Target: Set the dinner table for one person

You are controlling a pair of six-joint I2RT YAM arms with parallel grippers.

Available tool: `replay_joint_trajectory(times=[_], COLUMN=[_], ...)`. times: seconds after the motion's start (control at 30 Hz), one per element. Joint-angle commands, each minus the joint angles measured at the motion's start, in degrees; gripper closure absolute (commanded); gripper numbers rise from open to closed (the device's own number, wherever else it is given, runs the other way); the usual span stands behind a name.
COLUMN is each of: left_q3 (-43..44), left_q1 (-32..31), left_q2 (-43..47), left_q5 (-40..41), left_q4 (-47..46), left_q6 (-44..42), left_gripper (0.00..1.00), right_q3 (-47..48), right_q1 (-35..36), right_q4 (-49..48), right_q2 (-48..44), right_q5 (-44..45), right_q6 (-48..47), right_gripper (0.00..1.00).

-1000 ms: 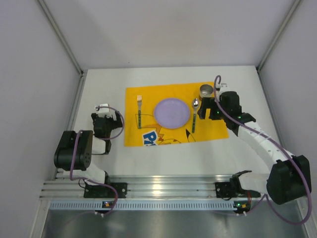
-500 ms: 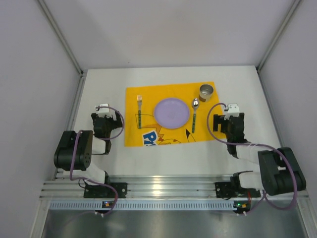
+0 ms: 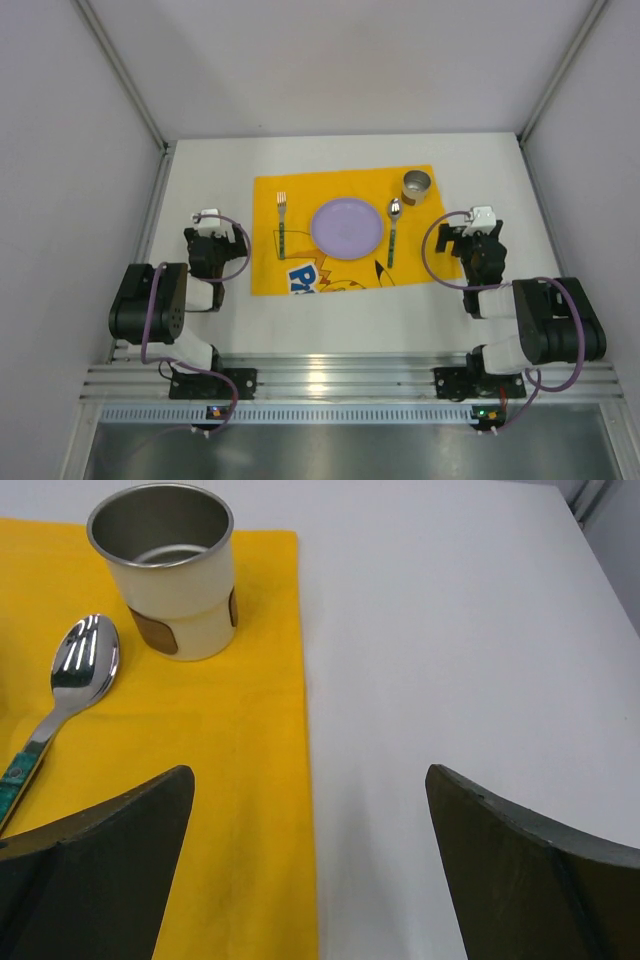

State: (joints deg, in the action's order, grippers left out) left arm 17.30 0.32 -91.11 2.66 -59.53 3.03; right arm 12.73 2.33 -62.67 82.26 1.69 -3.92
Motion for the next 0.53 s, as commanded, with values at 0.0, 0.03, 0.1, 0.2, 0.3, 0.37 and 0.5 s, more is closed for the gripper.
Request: replay_joint_trajectory(times=[0.0,0.03,0.1,0.2,0.3,0.37,0.5], left_q3=[0.6,0.6,0.6,0.6,0.6,0.5,0.5], left_q1=[-0.1,-0.1,-0.1,-0.1,-0.1,-0.1,-0.1], left_q2=[0.7,0.7,0.8,0.7,0.7,0.6,0.7], left_q5=[0.2,0.1,0.2,0.2,0.2,0.2,0.2], left_q4=[-4.1,-4.1,-4.2,-4.2,-4.2,-4.8,-4.6], left_q6=[-0.2,-0.2,-0.2,-0.2,-0.2,-0.3,-0.3], left_gripper=[0.01,0.02,0.02,0.02,0.02,0.01,0.02], right_q3=[-0.1,0.0,0.0,0.0,0.0,0.2,-0.4], right_q1=[-0.2,-0.4,-0.2,-0.2,-0.2,-0.5,0.0], right_q4=[-7.1,-6.9,-6.9,-6.8,-6.8,-6.6,-7.6], right_q2=[0.4,0.4,0.5,0.4,0.4,0.5,0.4], right_q5=[-2.7,-2.6,-2.7,-2.7,-2.7,-2.8,-2.6], right_q6=[-0.4,-0.4,-0.4,-0.4,-0.5,-0.4,-0.8], right_gripper=[0.0,0.0,0.0,0.0,0.0,0.0,0.0])
